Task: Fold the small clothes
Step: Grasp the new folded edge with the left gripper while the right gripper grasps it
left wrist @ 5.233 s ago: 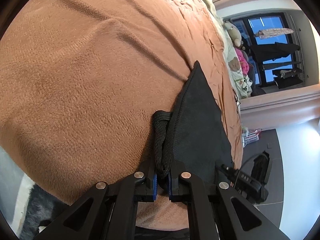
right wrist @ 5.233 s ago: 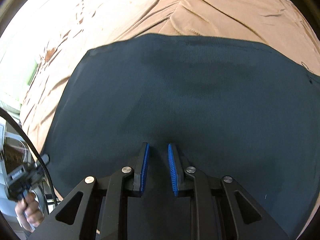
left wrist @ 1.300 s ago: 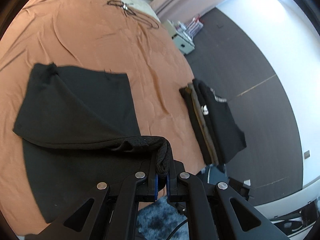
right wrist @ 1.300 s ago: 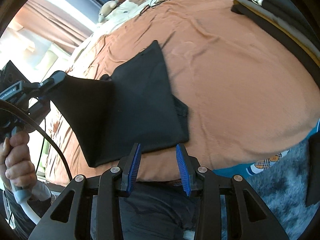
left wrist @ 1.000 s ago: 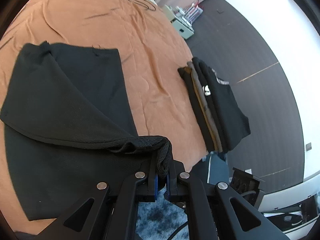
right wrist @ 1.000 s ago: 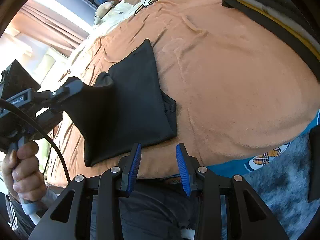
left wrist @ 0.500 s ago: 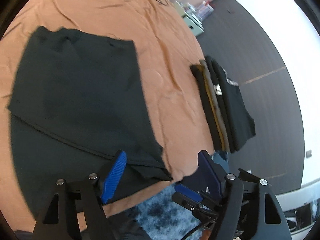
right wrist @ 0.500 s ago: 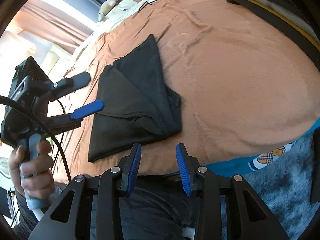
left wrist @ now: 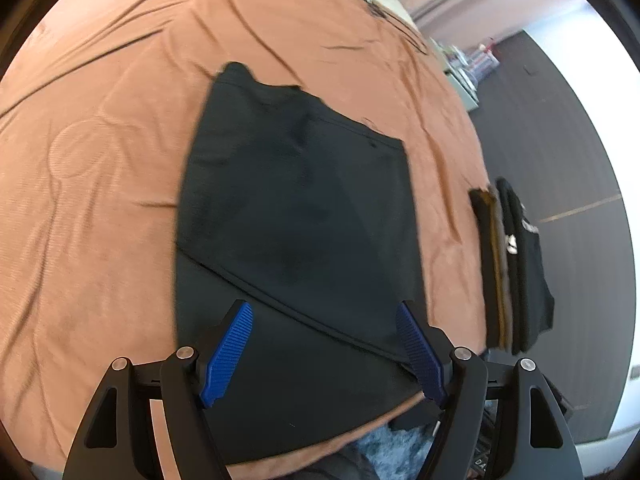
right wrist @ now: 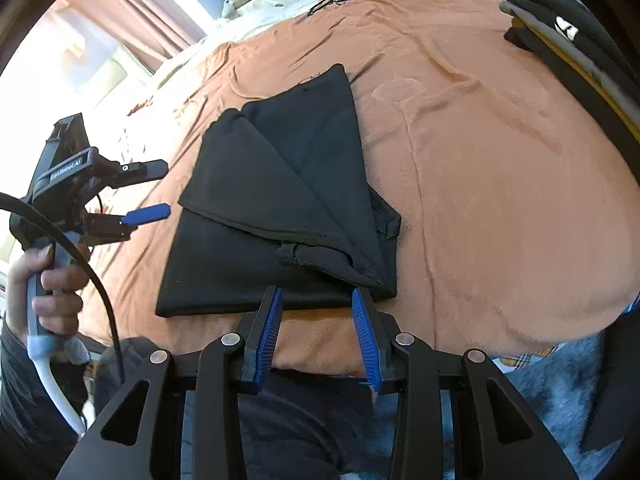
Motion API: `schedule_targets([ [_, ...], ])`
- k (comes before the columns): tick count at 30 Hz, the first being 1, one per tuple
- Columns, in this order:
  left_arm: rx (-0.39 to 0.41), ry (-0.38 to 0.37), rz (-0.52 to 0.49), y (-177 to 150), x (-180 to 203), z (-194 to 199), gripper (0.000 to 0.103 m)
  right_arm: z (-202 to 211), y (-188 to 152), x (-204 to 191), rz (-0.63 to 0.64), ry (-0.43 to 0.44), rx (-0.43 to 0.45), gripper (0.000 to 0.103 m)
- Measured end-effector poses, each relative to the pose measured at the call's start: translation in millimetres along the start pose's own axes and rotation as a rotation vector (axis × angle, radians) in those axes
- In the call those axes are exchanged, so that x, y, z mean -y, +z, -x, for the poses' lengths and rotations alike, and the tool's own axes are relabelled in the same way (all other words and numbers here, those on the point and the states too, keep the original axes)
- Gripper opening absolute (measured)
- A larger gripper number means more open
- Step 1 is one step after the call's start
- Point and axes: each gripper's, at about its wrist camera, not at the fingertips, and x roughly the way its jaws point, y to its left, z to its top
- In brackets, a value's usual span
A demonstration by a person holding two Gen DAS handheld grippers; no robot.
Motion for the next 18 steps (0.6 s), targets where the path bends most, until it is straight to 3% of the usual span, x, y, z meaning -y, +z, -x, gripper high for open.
schedule_targets([
  [7, -0.003, 0.037, 0.048, 11, -27, -7, 0.071, 9, -1, -2, 0.005, -0.052, 0.005, 0.034],
  [16, -0.019, 0.056, 0.073, 17, -37, -25, 0.062, 2, 3, 3, 0.024, -0.057, 0.004, 0.034],
  [18, -0.008, 0.076, 0.085, 19, -40, -26, 0.053, -1, 5, 1, 0.043, -0.060, 0.010, 0.034],
])
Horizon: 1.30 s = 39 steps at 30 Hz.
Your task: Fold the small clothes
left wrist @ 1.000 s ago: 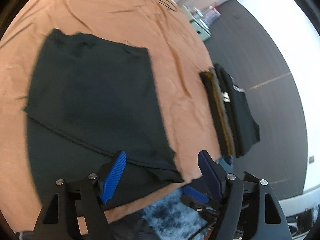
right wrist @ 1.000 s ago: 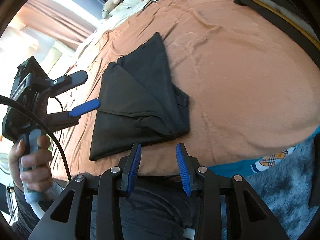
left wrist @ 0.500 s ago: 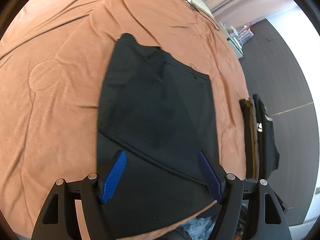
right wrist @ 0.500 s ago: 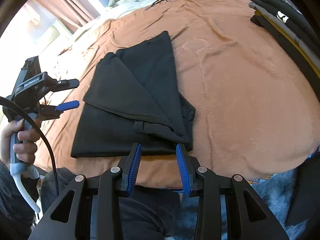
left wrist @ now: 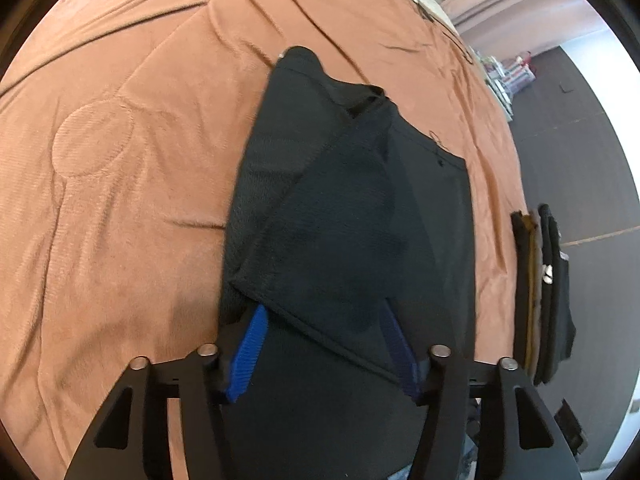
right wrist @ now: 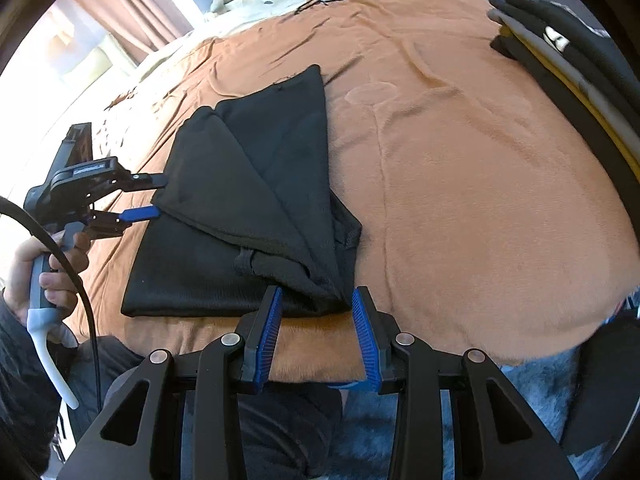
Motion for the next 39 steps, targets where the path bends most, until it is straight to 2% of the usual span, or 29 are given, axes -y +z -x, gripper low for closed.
schedule_targets([
  [2, 0.013, 0.017, 0.001, 2, 1, 0, 0.043, -2, 1, 0, 0.014, -0.004, 0.007, 0.034],
  [5, 0.024, 0.014, -0.010, 8, 6, 1, 0.017, 0, 0, -1, 0.030, -0.015, 0.030, 0.034],
  [6, 0.030, 0.005, -0.009, 10, 8, 2, 0.011, 0, 0, 0, 0.034, -0.011, 0.036, 0.031],
  [8, 0.056, -0.015, -0.020, 15, 15, 8, 0.009, 2, -1, 1, 0.038, -0.001, 0.041, 0.022],
  [13, 0.097, -0.054, -0.073, 30, 41, 18, 0.006, 3, 0, 8, 0.035, 0.007, 0.047, 0.012],
  [23, 0.119, -0.087, -0.179, 66, 100, 10, 0.004, -2, 6, 25, -0.024, 0.067, 0.045, 0.007],
  [32, 0.098, -0.106, -0.298, 94, 152, -27, 0.004, -6, 10, 39, -0.097, 0.126, 0.044, 0.005],
  [39, 0.051, -0.110, -0.333, 109, 170, -70, 0.003, -14, 12, 43, -0.129, 0.143, 0.036, 0.005],
])
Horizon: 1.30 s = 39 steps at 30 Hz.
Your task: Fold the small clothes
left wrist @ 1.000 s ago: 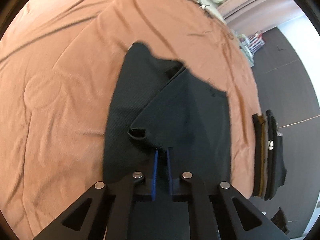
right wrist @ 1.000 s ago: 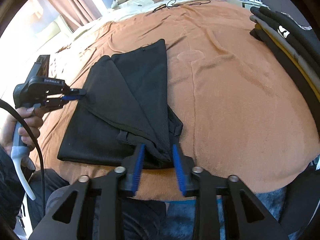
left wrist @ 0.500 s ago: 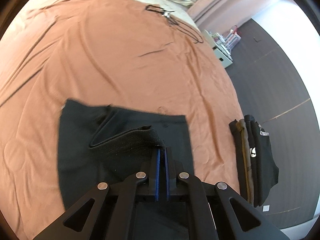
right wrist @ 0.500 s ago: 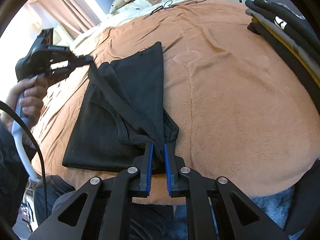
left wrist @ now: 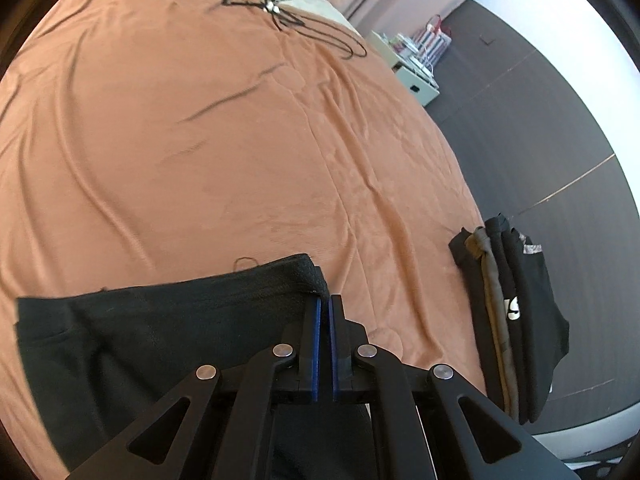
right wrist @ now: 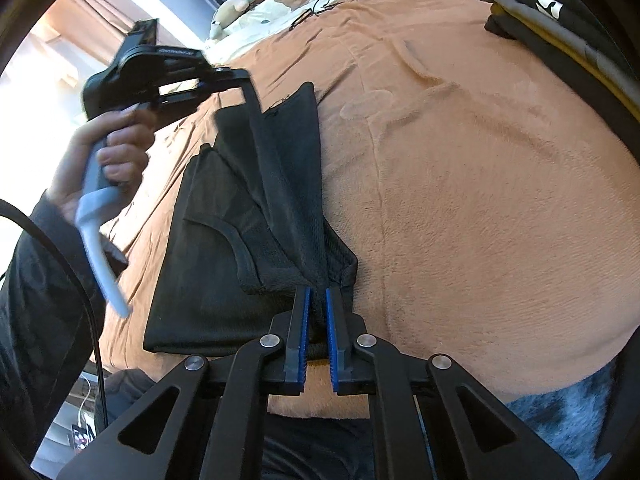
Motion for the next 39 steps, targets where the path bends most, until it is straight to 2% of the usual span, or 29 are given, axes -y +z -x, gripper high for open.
schedule_targets([
  [5, -0.036, -0.027, -0.008, 3, 4, -23, 0.004, -4, 0, 3, -0.018, 0.004, -0.010, 0.005],
  [8, -0.063, -0.013, -0.002, 2, 3, -28, 0.007, -5, 0, 5, -0.021, 0.000, -0.015, 0.004],
  [10, -0.063, -0.012, 0.013, 1, -1, -23, 0.015, -5, 0, 5, -0.025, 0.001, -0.017, 0.004],
  [12, -0.046, 0.009, 0.020, -1, -8, -12, 0.031, -4, -1, 4, -0.025, 0.003, -0.016, 0.003],
  [14, -0.028, 0.021, 0.026, -3, -15, 1, 0.042, -2, -2, 3, -0.026, 0.007, -0.014, 0.003],
  [15, -0.017, 0.029, 0.030, -5, -19, 8, 0.044, -2, -3, 2, -0.025, 0.009, -0.014, 0.003],
  [21, -0.018, 0.094, 0.054, -26, -46, 39, 0.044, 0, -6, 5, -0.046, 0.021, -0.013, 0.002],
  [27, -0.032, 0.138, 0.104, -56, -77, 64, 0.046, 2, -3, -1, -0.036, -0.014, 0.000, 0.004],
  [30, -0.040, 0.151, 0.110, -69, -84, 73, 0.051, 3, -4, -2, -0.044, -0.019, 0.000, 0.008],
  [35, -0.049, 0.147, 0.125, -88, -92, 79, 0.056, 6, -9, -5, -0.042, -0.027, 0.000, 0.039],
  [39, -0.065, 0.140, 0.152, -99, -99, 77, 0.057, 7, -12, -6, -0.036, -0.038, -0.004, 0.039],
])
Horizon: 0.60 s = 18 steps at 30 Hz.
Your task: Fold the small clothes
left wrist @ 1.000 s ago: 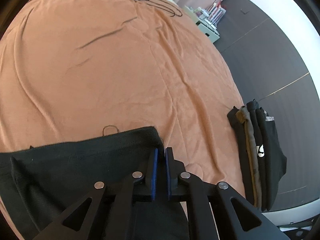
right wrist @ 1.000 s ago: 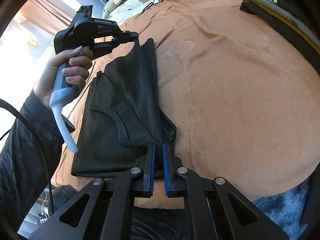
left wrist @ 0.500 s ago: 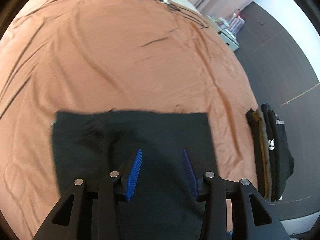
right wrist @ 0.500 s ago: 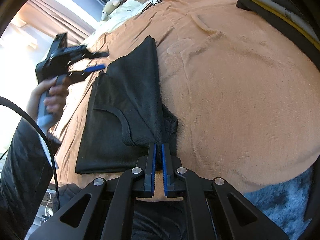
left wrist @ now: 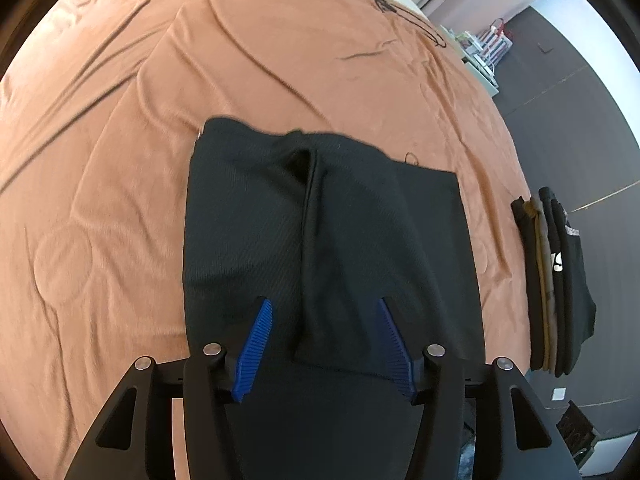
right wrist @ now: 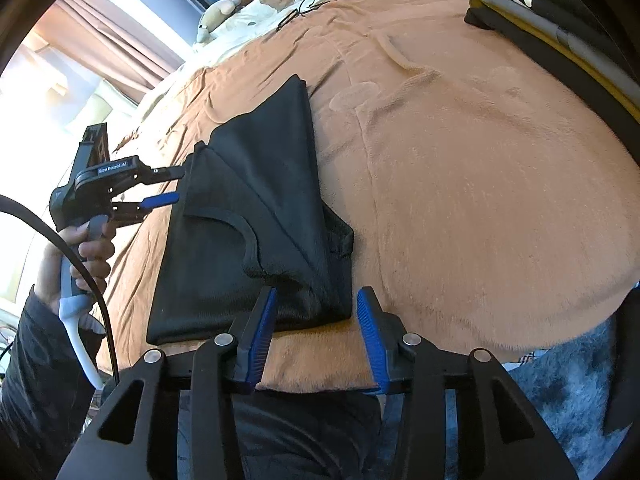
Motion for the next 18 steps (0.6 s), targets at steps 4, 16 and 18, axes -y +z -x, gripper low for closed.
schedule_targets([
  [4, -0.023, -0.027, 0.012, -10, -2, -6, 0.057, -2, 0, 2, -0.002, -0.009, -0.010, 0.039],
  [16, -0.010, -0.098, 0.051, -17, -6, -15, 0.049, -20, 9, -12, 0.055, -0.038, -0.049, 0.046],
  [18, -0.010, -0.107, 0.052, -13, -5, -14, 0.035, -23, 12, -13, 0.067, -0.047, -0.049, 0.046],
])
